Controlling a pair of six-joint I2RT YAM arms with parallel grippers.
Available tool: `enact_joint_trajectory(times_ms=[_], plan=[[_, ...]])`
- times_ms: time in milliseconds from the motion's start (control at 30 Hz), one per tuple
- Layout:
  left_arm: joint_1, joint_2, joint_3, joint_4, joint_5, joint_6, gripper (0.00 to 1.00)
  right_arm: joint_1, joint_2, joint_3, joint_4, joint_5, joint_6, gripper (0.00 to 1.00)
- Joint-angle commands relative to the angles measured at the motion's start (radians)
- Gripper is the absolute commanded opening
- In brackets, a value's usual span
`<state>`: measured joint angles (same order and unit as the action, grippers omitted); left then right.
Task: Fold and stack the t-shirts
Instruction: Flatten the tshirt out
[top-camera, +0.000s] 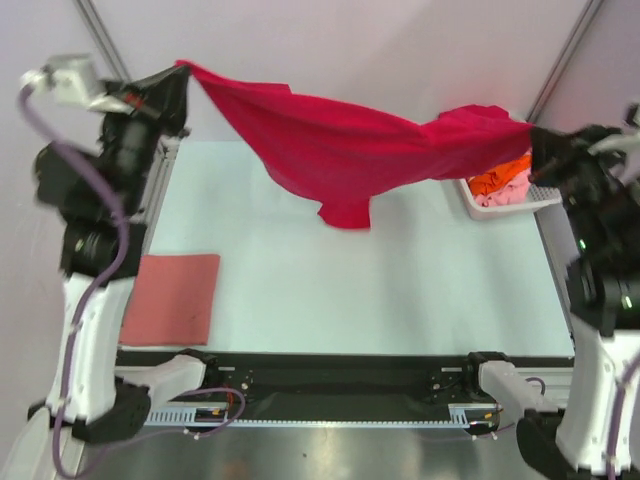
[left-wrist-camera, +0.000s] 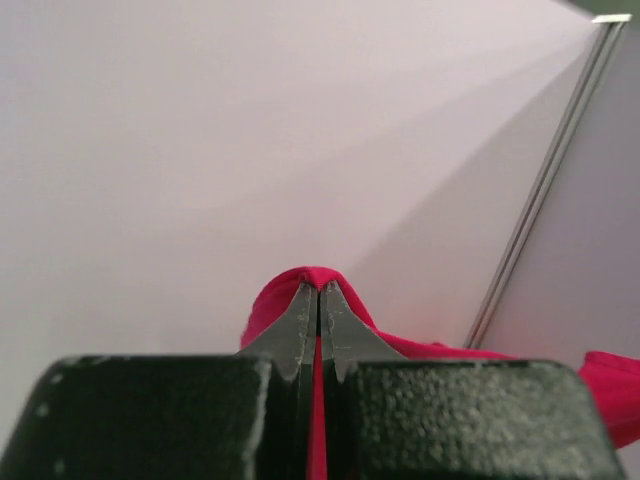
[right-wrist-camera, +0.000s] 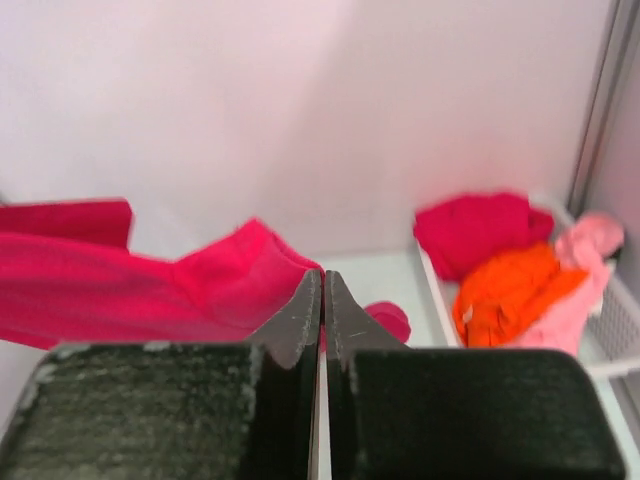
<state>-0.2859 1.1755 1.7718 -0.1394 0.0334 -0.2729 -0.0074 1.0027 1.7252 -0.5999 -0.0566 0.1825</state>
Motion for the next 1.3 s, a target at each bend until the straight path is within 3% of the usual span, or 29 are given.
enact_joint_trajectory(times_ms=[0, 133, 300, 433, 533, 633, 733, 800, 900, 967, 1133, 1200, 1267], plan=[[0.001, -0.135, -0.077, -0.016, -0.032, 0.060, 0.00, 0.035, -0.119, 0.046, 0.060, -0.045, -0.014, 0.00], [0.001, -0.240, -0.072, -0.029, -0.087, 0.080, 0.00, 0.069, -0.185, 0.095, 0.061, -0.066, -0.006, 0.00], [0.001, -0.211, -0.037, -0.031, -0.141, 0.078, 0.00, 0.073, -0.144, 0.177, 0.043, -0.043, 0.008, 0.00], [0.002, -0.021, 0.034, -0.034, -0.129, 0.061, 0.00, 0.073, -0.049, 0.201, 0.017, 0.017, 0.009, 0.00], [0.002, 0.100, 0.083, -0.042, -0.109, 0.054, 0.00, 0.072, 0.007, 0.128, 0.026, 0.107, 0.006, 0.00], [0.004, 0.242, 0.069, -0.028, -0.090, 0.057, 0.00, 0.070, 0.028, -0.027, 0.043, 0.233, 0.031, 0.00], [0.005, 0.352, -0.021, 0.024, -0.096, 0.041, 0.00, 0.061, 0.013, -0.243, 0.095, 0.250, 0.057, 0.00], [0.005, 0.438, -0.136, 0.136, -0.078, 0.015, 0.00, 0.060, -0.002, -0.377, 0.135, 0.288, 0.046, 0.00], [0.005, 0.616, -0.164, 0.256, -0.061, -0.034, 0.00, 0.020, -0.001, -0.536, 0.204, 0.339, -0.003, 0.00], [0.005, 0.717, -0.128, 0.299, -0.043, -0.058, 0.00, -0.026, 0.023, -0.596, 0.235, 0.333, -0.034, 0.00], [0.010, 1.146, 0.222, 0.224, 0.057, -0.106, 0.00, -0.150, 0.153, -0.685, 0.315, 0.296, -0.064, 0.00], [0.011, 1.225, 0.352, 0.187, 0.101, -0.130, 0.00, -0.158, 0.191, -0.681, 0.316, 0.296, -0.066, 0.00], [0.013, 1.276, 0.359, 0.230, 0.112, -0.170, 0.00, -0.160, 0.244, -0.658, 0.295, 0.279, -0.066, 0.00]])
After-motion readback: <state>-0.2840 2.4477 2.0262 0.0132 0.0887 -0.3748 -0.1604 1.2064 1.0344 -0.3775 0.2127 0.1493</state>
